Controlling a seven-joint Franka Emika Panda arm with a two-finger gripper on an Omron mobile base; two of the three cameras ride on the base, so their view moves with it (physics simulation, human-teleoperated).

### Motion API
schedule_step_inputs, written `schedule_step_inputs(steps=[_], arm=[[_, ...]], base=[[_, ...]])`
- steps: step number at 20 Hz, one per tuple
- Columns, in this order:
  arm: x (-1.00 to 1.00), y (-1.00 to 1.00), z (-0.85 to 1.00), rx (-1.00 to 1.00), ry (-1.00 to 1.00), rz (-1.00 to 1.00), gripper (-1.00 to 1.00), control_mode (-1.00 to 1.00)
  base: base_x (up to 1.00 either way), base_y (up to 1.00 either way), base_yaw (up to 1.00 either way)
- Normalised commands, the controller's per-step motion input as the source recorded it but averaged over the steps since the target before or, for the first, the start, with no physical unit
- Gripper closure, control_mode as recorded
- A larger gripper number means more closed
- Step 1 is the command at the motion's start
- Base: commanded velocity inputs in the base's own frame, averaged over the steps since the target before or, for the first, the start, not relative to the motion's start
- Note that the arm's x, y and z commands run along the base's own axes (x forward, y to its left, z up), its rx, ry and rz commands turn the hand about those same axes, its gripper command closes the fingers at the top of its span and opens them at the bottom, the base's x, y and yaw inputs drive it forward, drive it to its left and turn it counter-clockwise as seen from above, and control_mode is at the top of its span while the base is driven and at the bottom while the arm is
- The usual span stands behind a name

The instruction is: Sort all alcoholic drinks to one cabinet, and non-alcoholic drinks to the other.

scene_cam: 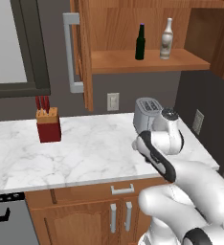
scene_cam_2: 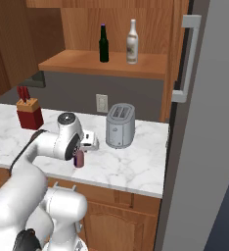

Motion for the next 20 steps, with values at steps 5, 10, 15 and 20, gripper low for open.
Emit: schedule_step_inputs(steps=[5,10,15,20], arm=[[-1.0,0.0,0.51,-0.02,-0.01,0.15,1.0,-1.0],[-0.91,0.0,0.58,-0.03,0.0,0.16,1.0,-1.0],[-0.72,0.0,0.67,-0.02,0.0,0.14,1.0,-1.0],[-0.61,-0.03,0.45,0.0,0.0,0.07,1.0,-1.0]], base=[[0.0,0.0,0.0],[0.0,0.0,0.0],[0.0,0.0,0.0],[0.0,0.0,0.0]])
